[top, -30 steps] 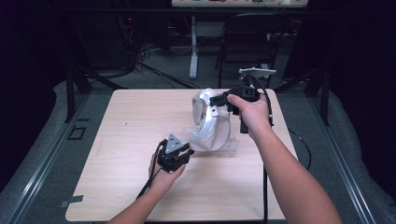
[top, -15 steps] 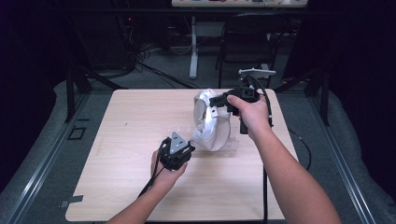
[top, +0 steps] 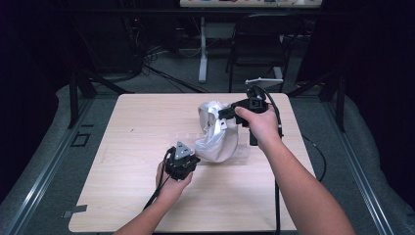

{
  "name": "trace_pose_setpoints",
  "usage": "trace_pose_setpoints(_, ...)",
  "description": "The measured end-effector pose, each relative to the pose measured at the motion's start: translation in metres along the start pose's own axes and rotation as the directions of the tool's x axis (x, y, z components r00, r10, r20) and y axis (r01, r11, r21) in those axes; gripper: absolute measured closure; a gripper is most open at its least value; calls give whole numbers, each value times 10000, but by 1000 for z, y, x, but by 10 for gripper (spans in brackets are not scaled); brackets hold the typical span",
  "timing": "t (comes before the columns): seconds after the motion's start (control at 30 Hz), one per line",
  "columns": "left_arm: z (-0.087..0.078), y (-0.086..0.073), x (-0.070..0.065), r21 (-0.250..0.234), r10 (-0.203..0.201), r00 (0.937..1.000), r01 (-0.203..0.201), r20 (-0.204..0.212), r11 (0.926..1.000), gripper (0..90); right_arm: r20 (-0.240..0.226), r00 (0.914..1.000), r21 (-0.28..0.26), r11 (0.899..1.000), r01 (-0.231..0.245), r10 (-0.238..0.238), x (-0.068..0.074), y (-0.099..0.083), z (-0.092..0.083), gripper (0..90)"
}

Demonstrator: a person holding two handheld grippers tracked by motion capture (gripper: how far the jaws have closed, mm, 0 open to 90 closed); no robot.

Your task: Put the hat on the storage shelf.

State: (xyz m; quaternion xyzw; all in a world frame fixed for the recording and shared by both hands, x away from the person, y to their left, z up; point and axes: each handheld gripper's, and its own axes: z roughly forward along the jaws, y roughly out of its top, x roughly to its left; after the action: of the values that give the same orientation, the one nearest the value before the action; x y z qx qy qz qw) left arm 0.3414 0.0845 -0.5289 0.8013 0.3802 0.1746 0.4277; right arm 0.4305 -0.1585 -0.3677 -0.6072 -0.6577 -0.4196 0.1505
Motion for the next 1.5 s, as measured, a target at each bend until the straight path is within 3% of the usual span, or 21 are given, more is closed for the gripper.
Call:
trace_pose_setpoints(0.23,0,0,-1,-186,42,9999,-44,-113,9998,836,-57,10000,-76,10000,-13,13,-2,-1,2,820)
trace_pose_setpoints(0.47,-10,-5,2,-413,35,10000,-34,43,9991,594,-187,9998,-396,9992,-62,54,-5,-3,-11,758)
trace_pose_setpoints(0.67,-33,-13,8,-530,79,9995,-62,318,9986,559,-284,9994,-692,9974,195,-215,-6,-10,-30,715)
trace_pose_setpoints(0.83,-54,-23,21,-452,-67,9994,83,354,9989,550,62,9983,-801,9950,591,-588,-10,-22,-42,681)
trace_pose_setpoints(1.0,-64,-41,39,-270,-124,9990,135,435,9995,533,312,9961,-751,9936,848,-827,-19,-36,-46,640)
trace_pose_setpoints(1.17,-68,-56,55,22,-543,9981,543,302,9985,529,1003,9867,-743,9880,1356,-1279,-30,-55,-49,593)
trace_pose_setpoints(1.27,-70,-59,62,-103,-861,9961,863,217,9962,515,1407,9776,-808,9823,1689,-1565,-40,-67,-47,563)
trace_pose_setpoints(1.37,-67,-61,67,-117,-1025,9947,1026,117,9947,509,1440,9779,-864,9825,1648,-1514,-51,-79,-45,553)
trace_pose_setpoints(1.5,-64,-64,67,-66,-1032,9947,1032,46,9946,500,2106,9595,-921,9733,2102,-1873,-66,-97,-39,544)
